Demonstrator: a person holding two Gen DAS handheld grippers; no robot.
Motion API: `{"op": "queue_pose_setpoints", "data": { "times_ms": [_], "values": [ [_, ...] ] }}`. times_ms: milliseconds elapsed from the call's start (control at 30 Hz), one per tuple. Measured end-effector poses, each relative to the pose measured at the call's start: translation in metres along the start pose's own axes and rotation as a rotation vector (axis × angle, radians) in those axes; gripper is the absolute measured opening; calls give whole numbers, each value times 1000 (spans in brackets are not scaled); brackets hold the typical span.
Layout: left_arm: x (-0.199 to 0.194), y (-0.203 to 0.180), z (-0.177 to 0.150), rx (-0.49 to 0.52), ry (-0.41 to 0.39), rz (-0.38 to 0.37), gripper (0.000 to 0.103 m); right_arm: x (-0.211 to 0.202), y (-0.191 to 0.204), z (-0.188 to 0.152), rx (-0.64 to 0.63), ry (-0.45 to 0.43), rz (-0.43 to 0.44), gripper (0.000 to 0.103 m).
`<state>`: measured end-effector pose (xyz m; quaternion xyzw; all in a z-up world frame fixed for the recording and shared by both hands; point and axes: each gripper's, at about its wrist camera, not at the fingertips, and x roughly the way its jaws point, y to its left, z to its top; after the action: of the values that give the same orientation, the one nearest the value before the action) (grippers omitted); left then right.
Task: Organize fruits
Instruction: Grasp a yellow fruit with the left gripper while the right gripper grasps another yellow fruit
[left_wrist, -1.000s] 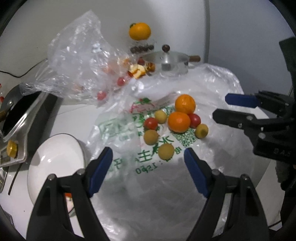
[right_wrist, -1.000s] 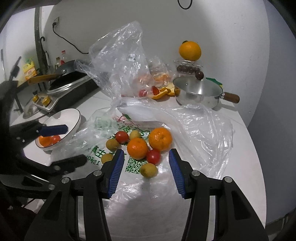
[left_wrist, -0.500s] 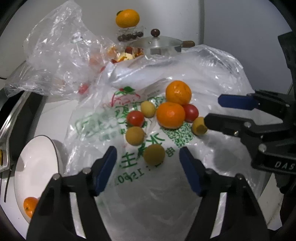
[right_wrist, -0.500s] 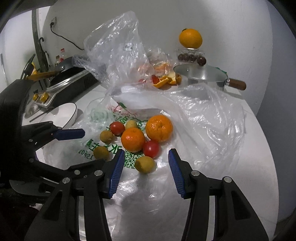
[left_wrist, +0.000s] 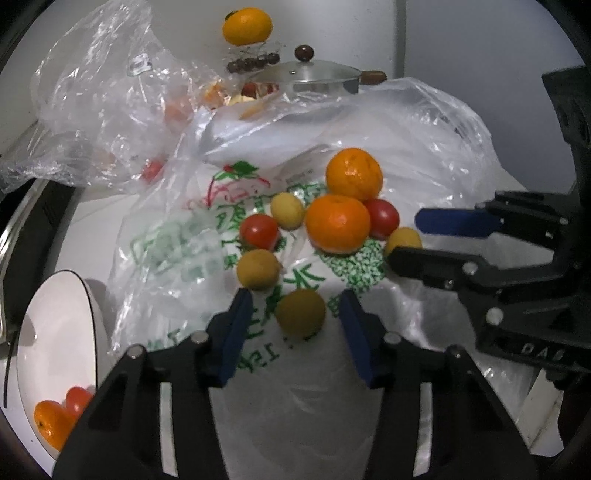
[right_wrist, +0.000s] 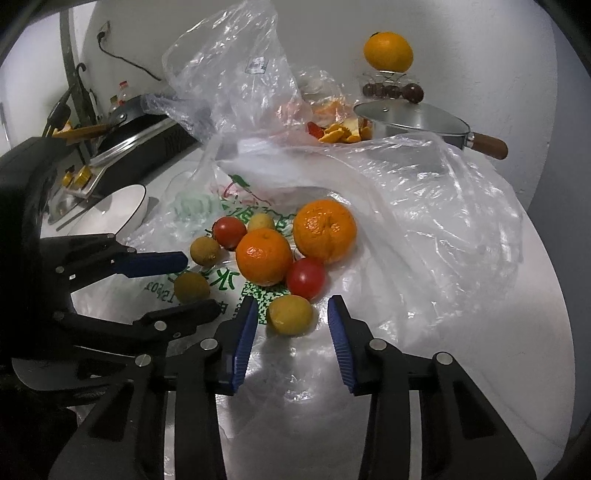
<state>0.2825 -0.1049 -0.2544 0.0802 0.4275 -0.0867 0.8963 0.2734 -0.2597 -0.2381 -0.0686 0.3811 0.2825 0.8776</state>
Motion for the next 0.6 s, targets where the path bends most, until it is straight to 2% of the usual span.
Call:
{"op": "queue_pose_setpoints", "data": {
  "times_ms": [133, 200, 300, 600],
  "values": [
    [1, 0, 0, 7, 0, -22, 37, 5, 3, 0, -14, 18, -10, 37],
    [1, -1, 0, 10, 0, -29, 33, 8, 4, -1, -21, 28, -15, 31],
    [-2, -2, -1, 11, -2, -32, 28, 8, 7, -1, -34, 27, -19, 30],
    [-14, -3, -5, 12, -20, -52, 27, -1, 11, -2, -33, 7, -21, 30]
  ]
}}
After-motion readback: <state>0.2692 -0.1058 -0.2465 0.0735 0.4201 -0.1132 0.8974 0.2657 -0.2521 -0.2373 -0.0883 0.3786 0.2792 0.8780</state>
